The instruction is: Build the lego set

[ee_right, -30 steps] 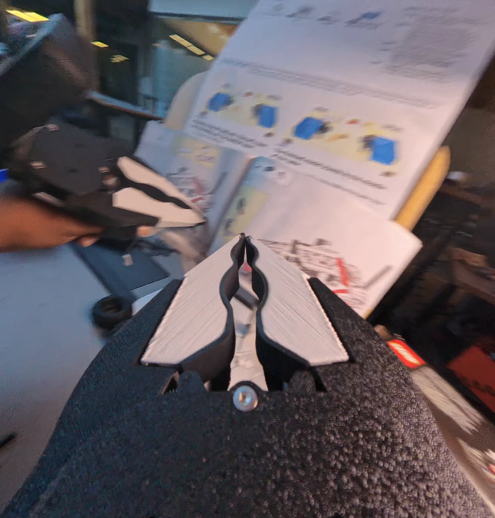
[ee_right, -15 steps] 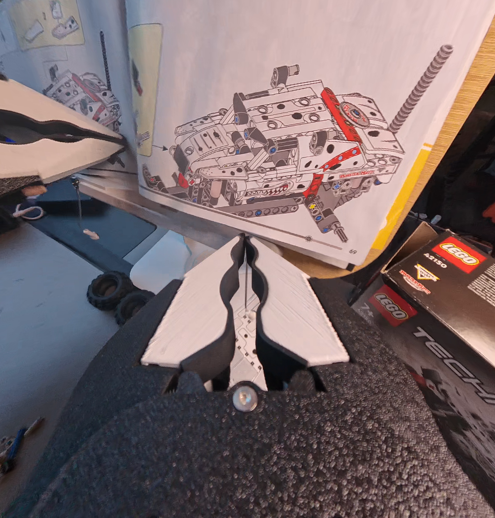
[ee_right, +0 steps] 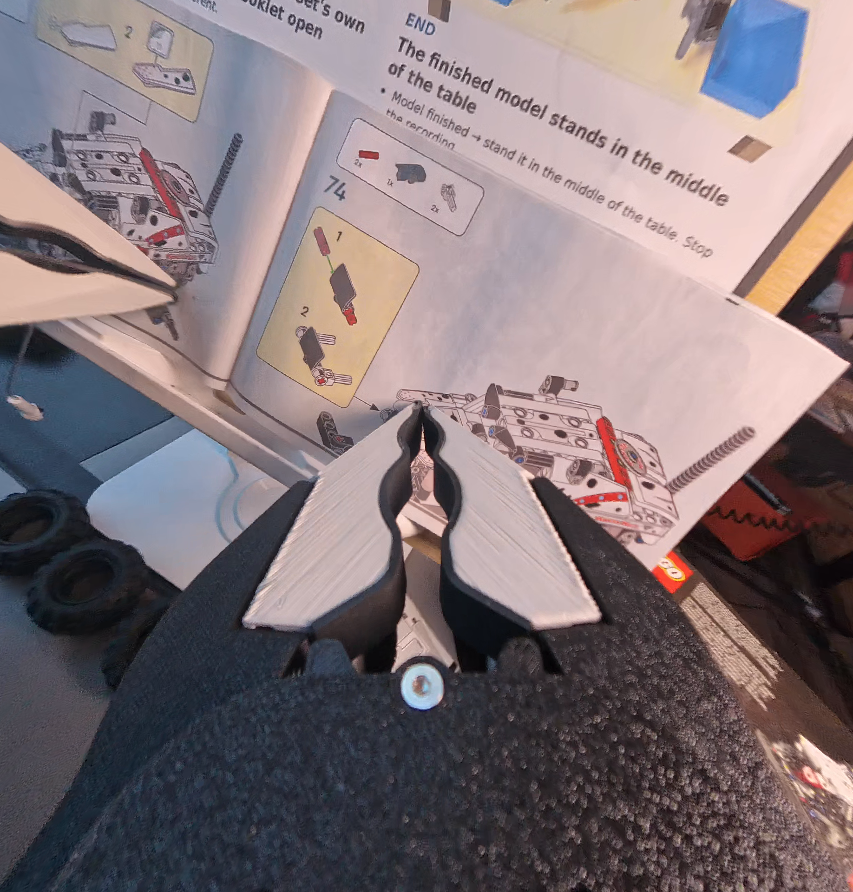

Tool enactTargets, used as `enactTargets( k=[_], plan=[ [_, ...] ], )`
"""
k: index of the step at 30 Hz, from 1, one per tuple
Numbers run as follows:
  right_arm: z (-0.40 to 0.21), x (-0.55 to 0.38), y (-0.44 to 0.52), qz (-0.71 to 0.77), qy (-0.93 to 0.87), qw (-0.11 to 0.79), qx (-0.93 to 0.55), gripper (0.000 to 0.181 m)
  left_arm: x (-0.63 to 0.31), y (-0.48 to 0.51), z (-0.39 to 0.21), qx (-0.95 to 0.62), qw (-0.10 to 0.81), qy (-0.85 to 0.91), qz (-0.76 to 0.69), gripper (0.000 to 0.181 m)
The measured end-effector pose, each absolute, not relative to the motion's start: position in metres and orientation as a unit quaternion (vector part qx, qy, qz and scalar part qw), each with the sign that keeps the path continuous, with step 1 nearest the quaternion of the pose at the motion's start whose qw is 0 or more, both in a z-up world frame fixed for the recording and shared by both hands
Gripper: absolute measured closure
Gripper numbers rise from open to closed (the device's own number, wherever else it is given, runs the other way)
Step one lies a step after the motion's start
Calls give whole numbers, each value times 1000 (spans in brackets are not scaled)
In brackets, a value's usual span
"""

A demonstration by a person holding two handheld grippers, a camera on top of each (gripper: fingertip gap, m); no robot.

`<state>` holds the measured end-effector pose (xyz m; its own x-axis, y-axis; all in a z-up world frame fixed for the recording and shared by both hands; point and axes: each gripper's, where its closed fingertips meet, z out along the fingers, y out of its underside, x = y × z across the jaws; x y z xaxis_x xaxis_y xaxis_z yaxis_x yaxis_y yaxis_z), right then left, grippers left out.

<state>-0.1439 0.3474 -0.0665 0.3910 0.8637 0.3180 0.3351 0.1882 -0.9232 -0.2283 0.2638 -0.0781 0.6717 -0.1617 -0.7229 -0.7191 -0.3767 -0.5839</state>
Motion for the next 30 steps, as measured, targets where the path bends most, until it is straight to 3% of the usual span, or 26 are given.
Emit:
enactTargets(
  k=[5, 15, 22, 30],
  plan=[
    [-60, -129, 365, 179, -481, 654, -556, 181, -237, 258, -76, -794, 509, 236, 236, 181],
    [-65, -99, 356, 272, -436, 612, -601, 175, -219, 238, -63, -799, 570, 150, 115, 169],
    [-46, -68, 301, 347, -423, 607, -576, 174, -188, 187, -43, -767, 628, 120, 56, 162],
    [-54, -51, 251, 354, -451, 593, -565, 174, -141, 100, -71, -748, 658, 83, -29, 160]
  ],
)
